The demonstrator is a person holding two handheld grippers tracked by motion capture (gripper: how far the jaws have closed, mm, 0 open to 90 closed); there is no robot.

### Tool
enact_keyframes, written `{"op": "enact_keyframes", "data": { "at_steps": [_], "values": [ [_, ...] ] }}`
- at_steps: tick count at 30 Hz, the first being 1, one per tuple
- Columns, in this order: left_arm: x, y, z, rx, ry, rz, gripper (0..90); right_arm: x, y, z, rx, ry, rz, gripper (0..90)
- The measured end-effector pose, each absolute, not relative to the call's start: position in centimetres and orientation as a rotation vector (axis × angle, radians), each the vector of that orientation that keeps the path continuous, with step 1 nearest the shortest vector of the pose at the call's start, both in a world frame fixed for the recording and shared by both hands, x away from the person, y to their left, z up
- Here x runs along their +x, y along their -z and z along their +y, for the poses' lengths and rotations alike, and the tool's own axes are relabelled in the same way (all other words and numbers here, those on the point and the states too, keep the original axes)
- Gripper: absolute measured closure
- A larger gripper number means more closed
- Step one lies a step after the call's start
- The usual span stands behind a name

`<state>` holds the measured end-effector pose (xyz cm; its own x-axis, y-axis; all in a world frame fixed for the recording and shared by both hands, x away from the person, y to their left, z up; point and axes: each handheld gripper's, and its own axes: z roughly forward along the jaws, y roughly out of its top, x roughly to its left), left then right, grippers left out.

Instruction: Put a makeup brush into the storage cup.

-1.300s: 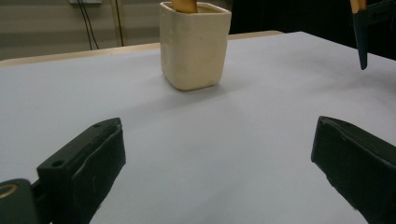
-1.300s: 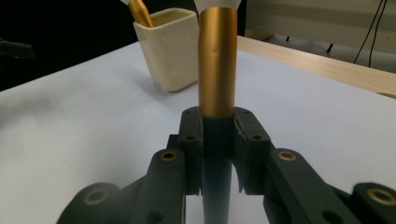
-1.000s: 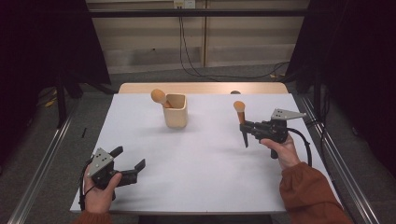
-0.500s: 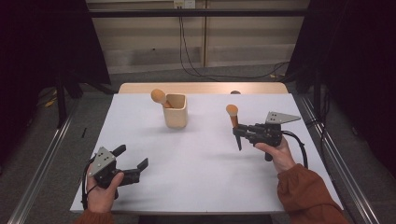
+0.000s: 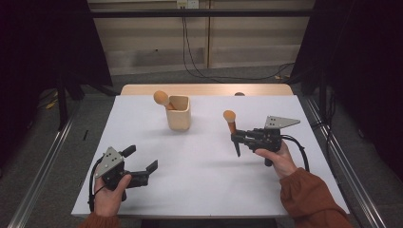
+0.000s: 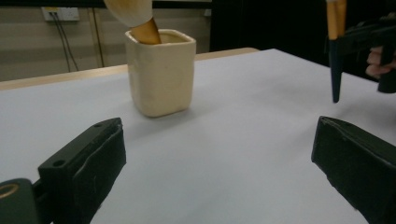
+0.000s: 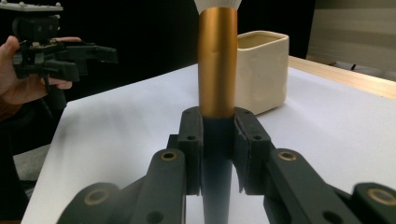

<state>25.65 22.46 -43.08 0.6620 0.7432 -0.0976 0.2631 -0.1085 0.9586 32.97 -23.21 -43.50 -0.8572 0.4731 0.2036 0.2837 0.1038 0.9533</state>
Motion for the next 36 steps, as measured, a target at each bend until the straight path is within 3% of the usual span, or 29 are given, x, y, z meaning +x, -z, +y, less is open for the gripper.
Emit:
{"op": "enact_keyframes", "data": {
  "at_steps": [27, 36],
  "values": [
    [27.0, 41.2, 18.1, 1.732, -0.475, 0.656, 2.4, 31.9, 43.6, -20.6, 0.678, -1.919, 2.27, 75.7],
    [27.4, 40.6, 16.3, 1.716, -0.381, 0.6, 1.5, 31.7, 43.2, -20.1, 0.653, -1.949, 2.266, 75.7]
  ]
}}
